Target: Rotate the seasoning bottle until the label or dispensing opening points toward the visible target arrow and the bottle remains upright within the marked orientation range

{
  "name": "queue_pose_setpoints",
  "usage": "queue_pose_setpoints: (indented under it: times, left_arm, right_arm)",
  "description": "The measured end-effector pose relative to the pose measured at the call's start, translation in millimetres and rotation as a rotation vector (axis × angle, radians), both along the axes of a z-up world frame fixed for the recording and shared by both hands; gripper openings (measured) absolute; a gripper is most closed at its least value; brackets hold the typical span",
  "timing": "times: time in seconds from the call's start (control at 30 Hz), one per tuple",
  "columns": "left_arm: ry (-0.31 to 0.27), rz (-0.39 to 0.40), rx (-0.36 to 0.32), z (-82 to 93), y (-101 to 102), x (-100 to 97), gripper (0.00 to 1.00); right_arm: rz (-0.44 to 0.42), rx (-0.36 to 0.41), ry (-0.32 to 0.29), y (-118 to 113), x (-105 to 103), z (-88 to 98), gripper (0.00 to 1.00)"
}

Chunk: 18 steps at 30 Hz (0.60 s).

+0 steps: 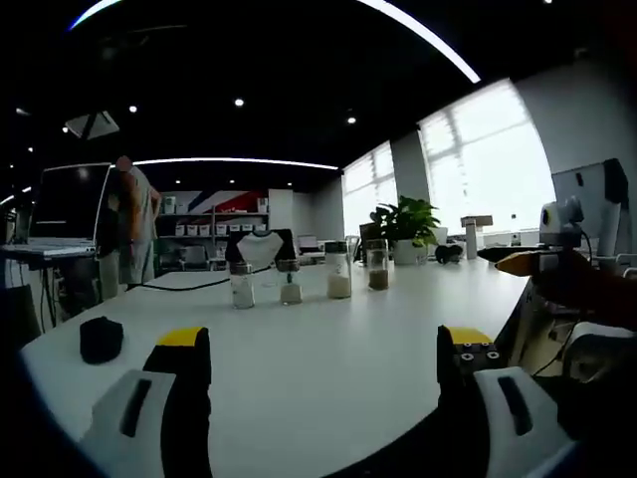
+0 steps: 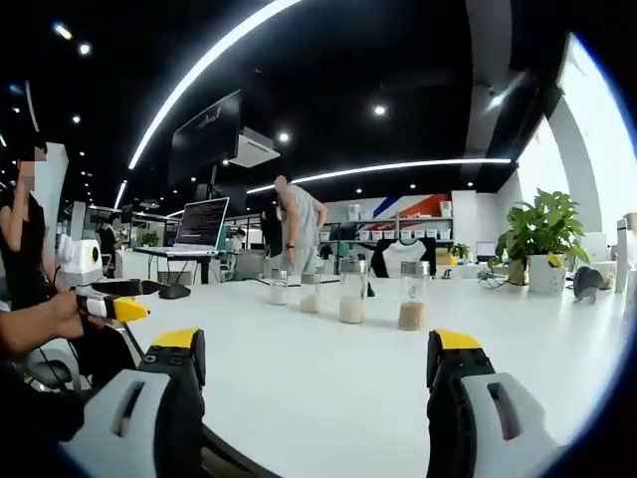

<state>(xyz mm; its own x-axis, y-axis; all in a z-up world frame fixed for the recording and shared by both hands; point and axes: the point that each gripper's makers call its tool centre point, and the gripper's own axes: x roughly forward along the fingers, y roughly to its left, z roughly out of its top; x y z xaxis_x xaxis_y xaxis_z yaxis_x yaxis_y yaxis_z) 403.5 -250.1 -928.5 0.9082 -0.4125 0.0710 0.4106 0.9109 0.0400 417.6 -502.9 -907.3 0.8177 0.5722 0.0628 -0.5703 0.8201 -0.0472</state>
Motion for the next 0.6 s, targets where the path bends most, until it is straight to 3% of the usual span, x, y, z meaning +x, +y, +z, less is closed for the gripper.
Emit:
queue_pose_setpoints:
  times: [0.27,0.6]
  left_arm:
    - [0.017,0.004,0.007,-1.4,-2.6,0.4,0.99]
    - [-0.015,0.029,0.016,5.6,1.9,-0.9,0.98]
  right_arm:
    - [0.002,0.012,-0.010,-0.4,-0.9,5.1,0.93]
    - [-0.012,0.016,-0.035,-10.2,-2.3,15.3,0.93]
